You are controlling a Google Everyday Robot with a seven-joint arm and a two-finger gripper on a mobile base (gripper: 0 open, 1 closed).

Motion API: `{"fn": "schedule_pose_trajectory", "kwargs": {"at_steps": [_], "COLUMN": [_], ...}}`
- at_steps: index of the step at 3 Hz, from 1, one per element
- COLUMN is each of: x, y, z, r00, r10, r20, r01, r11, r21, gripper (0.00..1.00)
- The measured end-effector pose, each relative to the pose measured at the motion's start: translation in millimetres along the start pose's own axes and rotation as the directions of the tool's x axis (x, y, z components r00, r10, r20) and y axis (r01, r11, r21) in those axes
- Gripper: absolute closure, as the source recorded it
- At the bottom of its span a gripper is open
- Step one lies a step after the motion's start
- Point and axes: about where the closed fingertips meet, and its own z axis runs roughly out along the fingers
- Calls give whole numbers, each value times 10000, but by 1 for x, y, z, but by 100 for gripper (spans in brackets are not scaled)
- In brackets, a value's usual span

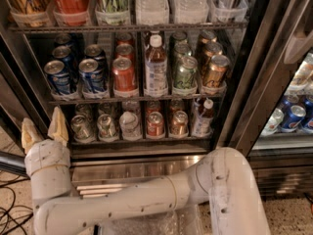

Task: Pick pepsi can from middle shelf of fridge

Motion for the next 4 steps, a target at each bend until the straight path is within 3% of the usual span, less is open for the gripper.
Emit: {"fn": "schedule_pose_trajectory", "kwargs": {"at_steps": [1, 2, 3, 4], "x": [-10, -22, -31, -31], "y": [-6, -11, -13, -20], "z": [-2, 8, 26, 42], "r00": [9982, 9928, 9858, 9820], "r10": [136, 516, 1086, 1565], "r20": [581, 1078, 1283, 1061], "r01": [-187, -665, -1278, -1742], "r11": [9958, 9880, 9799, 9668], "r21": [892, 1396, 1531, 1871], "gripper": [39, 32, 28, 33]}}
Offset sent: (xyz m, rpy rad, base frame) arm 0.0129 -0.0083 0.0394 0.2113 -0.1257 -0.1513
